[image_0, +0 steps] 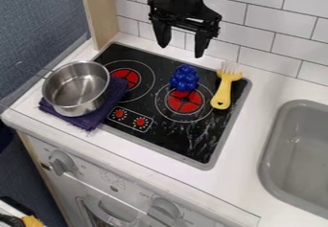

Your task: Move the pan in the bottom of the fork

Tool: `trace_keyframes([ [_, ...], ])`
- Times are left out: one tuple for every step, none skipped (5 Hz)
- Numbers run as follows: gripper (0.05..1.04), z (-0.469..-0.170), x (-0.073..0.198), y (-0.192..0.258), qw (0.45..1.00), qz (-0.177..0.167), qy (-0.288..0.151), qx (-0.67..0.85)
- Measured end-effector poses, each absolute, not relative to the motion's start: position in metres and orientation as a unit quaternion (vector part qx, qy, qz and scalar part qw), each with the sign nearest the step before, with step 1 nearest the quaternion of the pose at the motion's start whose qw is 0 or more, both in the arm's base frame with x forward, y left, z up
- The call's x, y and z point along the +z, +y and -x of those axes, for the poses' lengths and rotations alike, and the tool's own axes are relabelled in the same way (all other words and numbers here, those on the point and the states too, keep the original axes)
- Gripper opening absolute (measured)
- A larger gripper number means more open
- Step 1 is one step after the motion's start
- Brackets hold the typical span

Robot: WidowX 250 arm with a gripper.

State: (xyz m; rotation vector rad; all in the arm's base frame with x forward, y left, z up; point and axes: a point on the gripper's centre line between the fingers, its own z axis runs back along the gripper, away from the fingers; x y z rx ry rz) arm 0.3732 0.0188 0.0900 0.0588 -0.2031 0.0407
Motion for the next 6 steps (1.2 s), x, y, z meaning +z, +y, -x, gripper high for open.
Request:
trace_keyframes([
  [0.999,-0.371,0.079,0.018,0.996,-0.026,-0.086,0.019],
  [0.999,-0.351,0.073,0.031,0.997,-0.003,-0.069,0.041],
  [0.999,-0.335,0.095,0.043,0.995,0.005,-0.089,0.046],
  [0.999,-0.308,0.097,0.064,0.996,-0.006,-0.070,0.060],
  [0.999,-0.291,0.085,0.081,0.996,-0.018,-0.046,0.076],
  [0.999,-0.282,0.066,0.097,0.994,-0.037,-0.014,0.101],
])
